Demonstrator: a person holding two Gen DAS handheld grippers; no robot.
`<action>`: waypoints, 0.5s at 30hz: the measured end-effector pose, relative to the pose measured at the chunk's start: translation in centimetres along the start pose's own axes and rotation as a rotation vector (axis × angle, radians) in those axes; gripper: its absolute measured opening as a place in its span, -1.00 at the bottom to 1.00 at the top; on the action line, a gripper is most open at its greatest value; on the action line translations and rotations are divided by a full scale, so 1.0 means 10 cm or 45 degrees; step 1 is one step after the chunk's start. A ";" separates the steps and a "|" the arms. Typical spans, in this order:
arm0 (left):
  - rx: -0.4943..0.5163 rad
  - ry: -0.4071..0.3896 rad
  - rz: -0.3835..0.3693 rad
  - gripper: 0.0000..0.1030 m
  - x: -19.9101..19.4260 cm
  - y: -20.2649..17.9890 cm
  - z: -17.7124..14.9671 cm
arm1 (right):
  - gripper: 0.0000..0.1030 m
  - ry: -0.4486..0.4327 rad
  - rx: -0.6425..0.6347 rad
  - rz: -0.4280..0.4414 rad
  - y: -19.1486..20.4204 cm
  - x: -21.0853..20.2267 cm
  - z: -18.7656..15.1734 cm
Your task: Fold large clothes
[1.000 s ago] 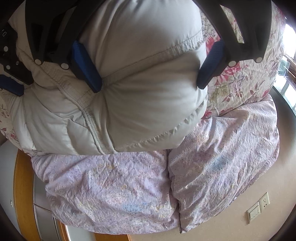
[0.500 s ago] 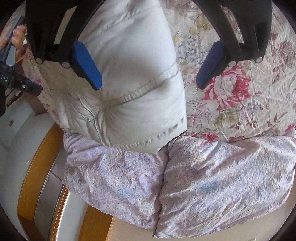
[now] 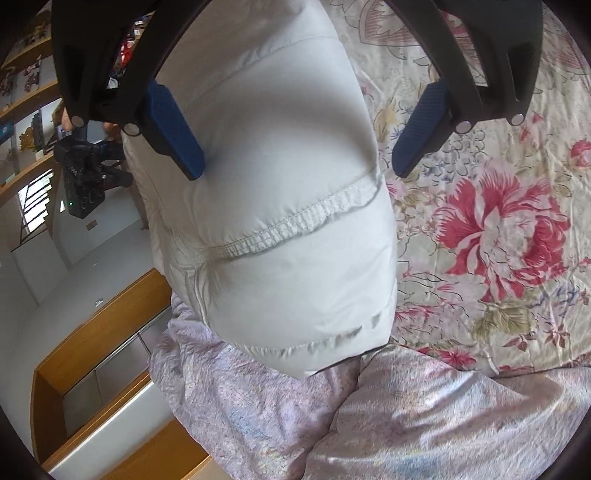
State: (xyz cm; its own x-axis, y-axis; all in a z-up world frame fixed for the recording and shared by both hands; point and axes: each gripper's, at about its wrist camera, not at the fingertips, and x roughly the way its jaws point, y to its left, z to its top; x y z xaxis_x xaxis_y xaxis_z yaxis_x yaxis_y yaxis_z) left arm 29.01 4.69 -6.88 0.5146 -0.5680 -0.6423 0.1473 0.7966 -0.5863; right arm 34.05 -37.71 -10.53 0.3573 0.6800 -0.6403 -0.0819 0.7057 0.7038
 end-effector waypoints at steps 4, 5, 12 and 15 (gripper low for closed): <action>-0.026 0.032 -0.062 0.96 0.08 0.04 0.00 | 0.97 0.055 -0.040 -0.015 0.00 0.07 0.02; -0.024 0.039 -0.069 0.97 0.10 0.04 0.00 | 0.97 0.066 -0.046 -0.013 0.00 0.10 0.02; 0.052 0.039 -0.030 0.97 0.15 -0.07 -0.03 | 0.97 0.035 -0.064 -0.056 -0.03 0.04 0.06; 0.099 0.027 0.010 0.97 0.14 -0.12 -0.08 | 0.97 0.086 -0.072 -0.032 -0.04 0.09 0.03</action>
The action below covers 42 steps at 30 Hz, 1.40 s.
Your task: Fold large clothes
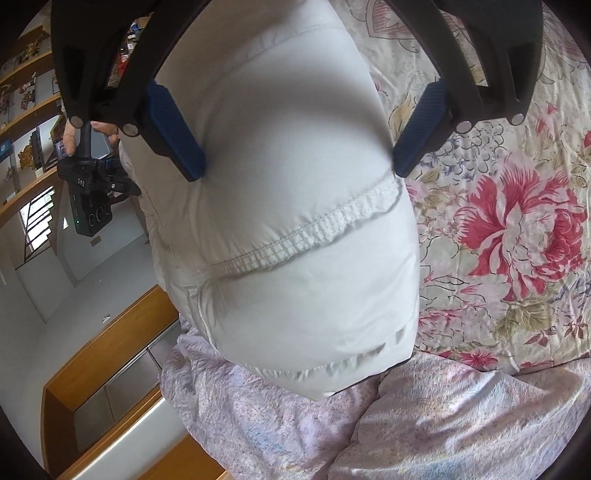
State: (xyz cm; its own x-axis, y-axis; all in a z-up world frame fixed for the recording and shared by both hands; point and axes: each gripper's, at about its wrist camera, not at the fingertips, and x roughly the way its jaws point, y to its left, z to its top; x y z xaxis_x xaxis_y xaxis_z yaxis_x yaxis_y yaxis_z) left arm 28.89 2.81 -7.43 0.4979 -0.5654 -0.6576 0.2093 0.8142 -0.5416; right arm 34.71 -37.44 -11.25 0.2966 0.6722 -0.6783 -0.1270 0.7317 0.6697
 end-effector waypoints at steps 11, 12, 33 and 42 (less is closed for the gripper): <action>0.205 -0.090 0.228 0.97 0.05 -0.32 -0.03 | 0.97 0.097 0.055 0.209 -0.07 0.33 0.06; 0.206 -0.091 0.230 0.97 0.06 -0.32 -0.02 | 0.97 0.102 0.049 0.206 -0.06 0.34 0.08; -0.012 -0.061 -0.061 0.96 0.08 0.11 -0.01 | 0.97 0.200 -0.009 0.335 0.12 0.67 0.22; -0.143 -0.123 -0.195 0.79 -0.02 0.18 -0.03 | 0.91 0.103 -0.102 0.440 0.22 0.71 0.03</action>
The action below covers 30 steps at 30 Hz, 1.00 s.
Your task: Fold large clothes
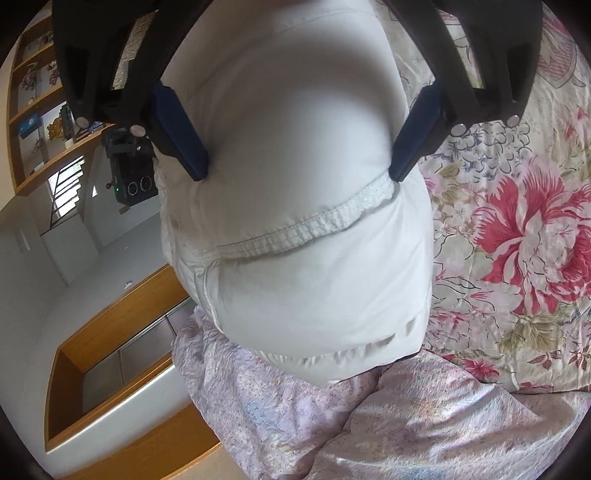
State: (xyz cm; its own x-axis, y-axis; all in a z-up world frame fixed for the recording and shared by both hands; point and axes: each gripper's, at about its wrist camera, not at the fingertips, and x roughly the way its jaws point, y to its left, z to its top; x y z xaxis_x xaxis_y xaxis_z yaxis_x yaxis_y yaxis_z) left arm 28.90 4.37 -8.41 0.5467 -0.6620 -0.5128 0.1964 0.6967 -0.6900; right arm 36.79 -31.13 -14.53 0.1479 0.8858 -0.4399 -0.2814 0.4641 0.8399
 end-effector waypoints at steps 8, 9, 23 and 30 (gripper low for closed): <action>0.086 -0.059 0.017 0.48 -0.10 -0.15 0.05 | 0.52 -0.073 -0.037 0.088 -0.04 -0.04 -0.12; 0.091 -0.063 0.015 0.45 -0.10 -0.16 0.08 | 0.49 -0.081 -0.035 0.095 -0.04 -0.04 -0.12; 0.089 -0.228 0.122 0.36 -0.54 0.10 0.52 | 0.44 -0.014 -0.163 0.098 0.41 0.51 0.31; 0.016 -0.284 0.201 0.36 -0.83 0.45 0.58 | 0.44 0.061 -0.225 0.081 0.63 0.97 0.53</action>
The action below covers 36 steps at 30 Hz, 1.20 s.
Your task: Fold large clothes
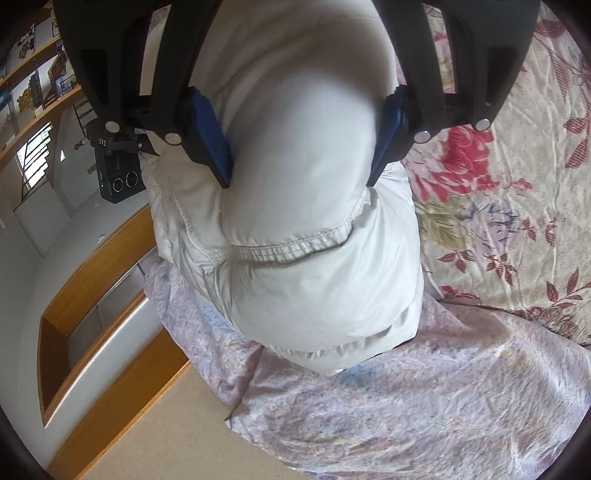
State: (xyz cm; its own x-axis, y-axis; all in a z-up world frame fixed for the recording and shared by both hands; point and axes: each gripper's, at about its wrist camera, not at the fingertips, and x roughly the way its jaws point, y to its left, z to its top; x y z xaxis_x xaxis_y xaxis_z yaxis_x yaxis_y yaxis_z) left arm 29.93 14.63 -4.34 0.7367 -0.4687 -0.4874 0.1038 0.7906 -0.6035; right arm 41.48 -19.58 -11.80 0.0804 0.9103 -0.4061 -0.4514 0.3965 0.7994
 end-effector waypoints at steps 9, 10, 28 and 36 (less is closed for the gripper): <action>0.074 0.005 0.171 0.56 0.13 0.21 0.08 | 0.83 -0.040 0.149 -0.127 -0.31 0.20 0.04; 0.089 0.007 0.187 0.62 0.13 0.19 0.08 | 0.83 -0.055 0.155 -0.144 -0.30 0.15 0.02; 0.476 -0.149 0.670 0.85 0.12 -0.75 0.13 | 0.19 -0.559 -0.625 -0.901 1.17 -0.15 0.00; 0.467 -0.066 0.692 0.97 0.51 -0.55 0.15 | 0.11 -0.503 -0.582 -1.037 1.04 0.47 0.46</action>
State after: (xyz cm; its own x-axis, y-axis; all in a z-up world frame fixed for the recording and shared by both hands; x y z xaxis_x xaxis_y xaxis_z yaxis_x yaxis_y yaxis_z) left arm 34.15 8.50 -2.56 0.7786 0.0478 -0.6257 -0.0780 0.9967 -0.0209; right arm 41.24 -10.64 -3.32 0.7664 0.3901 -0.5104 -0.4180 0.9061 0.0650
